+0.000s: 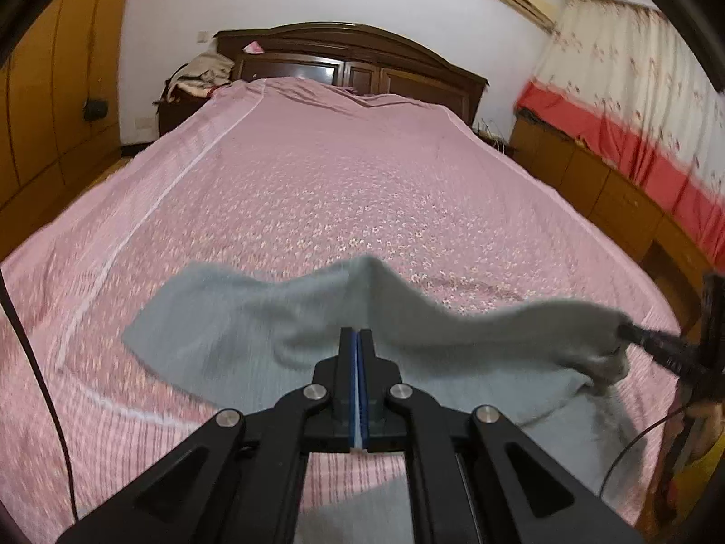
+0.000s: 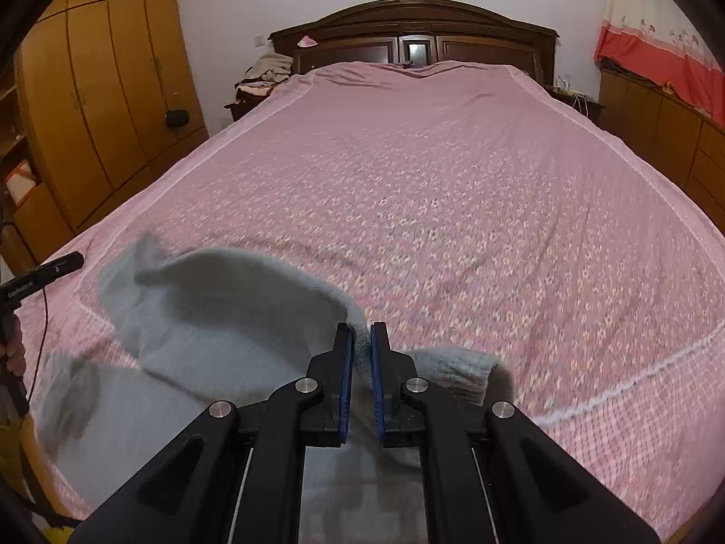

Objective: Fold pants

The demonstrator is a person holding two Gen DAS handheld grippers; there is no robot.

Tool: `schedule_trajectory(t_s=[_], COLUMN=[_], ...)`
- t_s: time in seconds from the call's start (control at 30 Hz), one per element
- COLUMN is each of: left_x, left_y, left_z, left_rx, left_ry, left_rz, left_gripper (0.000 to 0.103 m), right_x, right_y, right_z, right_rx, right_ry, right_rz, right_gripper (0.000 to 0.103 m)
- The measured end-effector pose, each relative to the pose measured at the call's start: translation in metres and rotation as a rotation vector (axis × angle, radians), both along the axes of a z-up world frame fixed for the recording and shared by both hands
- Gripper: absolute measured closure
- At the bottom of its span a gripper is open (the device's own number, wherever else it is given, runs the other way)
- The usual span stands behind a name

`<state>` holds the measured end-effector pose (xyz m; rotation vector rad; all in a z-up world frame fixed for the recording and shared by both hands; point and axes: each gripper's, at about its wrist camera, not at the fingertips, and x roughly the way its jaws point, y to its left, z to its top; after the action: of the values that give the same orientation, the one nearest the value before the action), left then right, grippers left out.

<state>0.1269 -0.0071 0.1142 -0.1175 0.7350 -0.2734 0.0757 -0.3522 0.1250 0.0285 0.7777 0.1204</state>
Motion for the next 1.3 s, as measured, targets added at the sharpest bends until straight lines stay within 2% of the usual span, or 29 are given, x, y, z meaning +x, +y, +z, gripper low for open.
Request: schedule_trajectory(t_s=[0.13, 0.33, 0.37, 0.43, 0.53, 0.83, 0.93, 1.03, 1.13, 1.2, 1.27, 1.3], left_x=[-0.008, 0.003, 0.008, 0.020, 0.039, 0.106, 0.124, 0.142, 0.155, 0.157, 0.157, 0.155], left_y=[0.004, 0.002, 0.002, 0.003, -0.003, -0.043, -0.052, -0.054, -0.051, -0.046, -0.042, -0.040], left_z=[-0.005, -0.021, -0.022, -0.023, -0.020, -0.004, -0.009, -0.024, -0.041, -0.051, -0.055, -0.058], left_rx=[0.015, 0.002, -0.012, -0.034, -0.061, -0.003, 0.006, 0.044, 0.074, 0.062, 0.047, 0.035], left_ry=[0.037, 0.111, 0.123, 0.140, 0.160, 0.245, 0.312, 0.382, 0.424, 0.439, 0.435, 0.430], left_rz=[0.002, 0.030, 0.035, 0.047, 0.057, 0.065, 0.100, 0.176, 0.240, 0.263, 0.268, 0.257], left_gripper=[0.102, 0.100, 0.097, 0.077, 0.059, 0.035, 0.034, 0.034, 0.034, 0.035, 0.046, 0.061], right_x=[-0.014, -0.027, -0.027, -0.027, -0.026, -0.026, -0.027, -0.027, -0.029, -0.029, -0.030, -0.030], right_y=[0.004, 0.006, 0.005, 0.002, -0.003, -0.008, -0.009, -0.010, -0.011, -0.011, -0.012, -0.012], right_z=[-0.007, -0.024, -0.028, -0.031, -0.037, -0.055, -0.058, -0.061, -0.062, -0.062, -0.062, -0.062], right_rx=[0.000, 0.006, 0.012, 0.029, 0.061, 0.132, 0.140, 0.155, 0.162, 0.163, 0.165, 0.166], right_ry=[0.002, 0.033, 0.040, 0.050, 0.061, 0.090, 0.092, 0.093, 0.092, 0.091, 0.091, 0.091], right_rz=[0.003, 0.003, 0.002, -0.003, -0.011, -0.020, -0.019, -0.021, -0.019, -0.015, -0.014, -0.014], right_gripper=[0.094, 0.094, 0.094, 0.094, 0.094, 0.094, 0.094, 0.094, 0.094, 0.094, 0.094, 0.094])
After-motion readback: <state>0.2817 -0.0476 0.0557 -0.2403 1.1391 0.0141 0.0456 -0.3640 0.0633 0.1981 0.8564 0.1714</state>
